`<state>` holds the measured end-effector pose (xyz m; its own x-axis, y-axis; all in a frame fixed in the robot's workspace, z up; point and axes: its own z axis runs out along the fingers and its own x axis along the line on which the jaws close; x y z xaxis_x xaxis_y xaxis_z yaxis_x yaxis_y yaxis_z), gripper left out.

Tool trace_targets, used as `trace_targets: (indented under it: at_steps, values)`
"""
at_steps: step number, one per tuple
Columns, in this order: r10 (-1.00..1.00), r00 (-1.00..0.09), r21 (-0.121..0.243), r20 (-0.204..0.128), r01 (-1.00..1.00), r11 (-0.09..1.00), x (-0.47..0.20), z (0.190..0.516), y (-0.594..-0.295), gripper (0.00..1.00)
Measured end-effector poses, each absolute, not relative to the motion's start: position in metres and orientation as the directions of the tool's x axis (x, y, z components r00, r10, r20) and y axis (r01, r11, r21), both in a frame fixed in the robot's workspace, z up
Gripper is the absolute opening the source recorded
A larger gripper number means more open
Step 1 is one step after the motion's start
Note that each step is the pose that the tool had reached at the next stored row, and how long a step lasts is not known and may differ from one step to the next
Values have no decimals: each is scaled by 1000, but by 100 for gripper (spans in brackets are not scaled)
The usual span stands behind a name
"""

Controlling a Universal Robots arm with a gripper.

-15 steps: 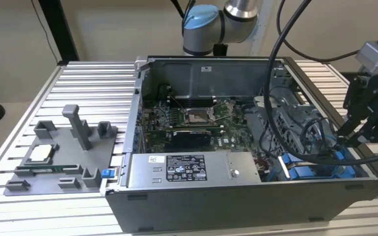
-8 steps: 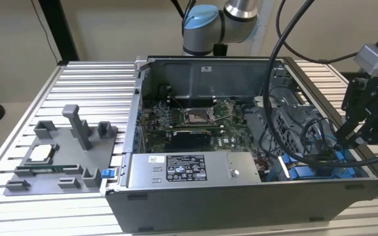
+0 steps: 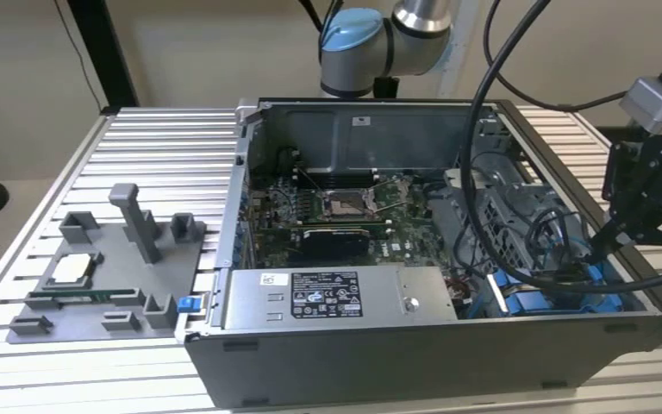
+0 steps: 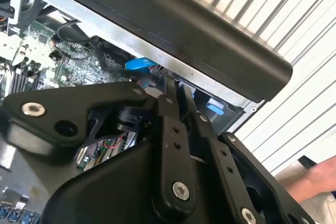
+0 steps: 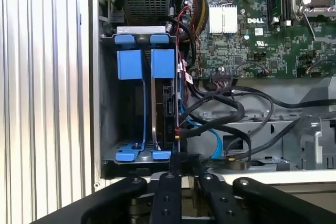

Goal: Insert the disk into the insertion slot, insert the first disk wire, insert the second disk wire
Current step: 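Insert the second disk wire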

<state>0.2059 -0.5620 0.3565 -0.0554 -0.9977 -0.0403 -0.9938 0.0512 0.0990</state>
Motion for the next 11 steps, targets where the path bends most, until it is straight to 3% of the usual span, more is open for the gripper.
trace_targets:
  at_steps: [5, 11]
  values:
    - [-997, -56, 102, -45, -994, 51, 206, 365, -562, 0]
    - [-997, -59, 168, -45, -985, 51, 213, 365, -563, 0]
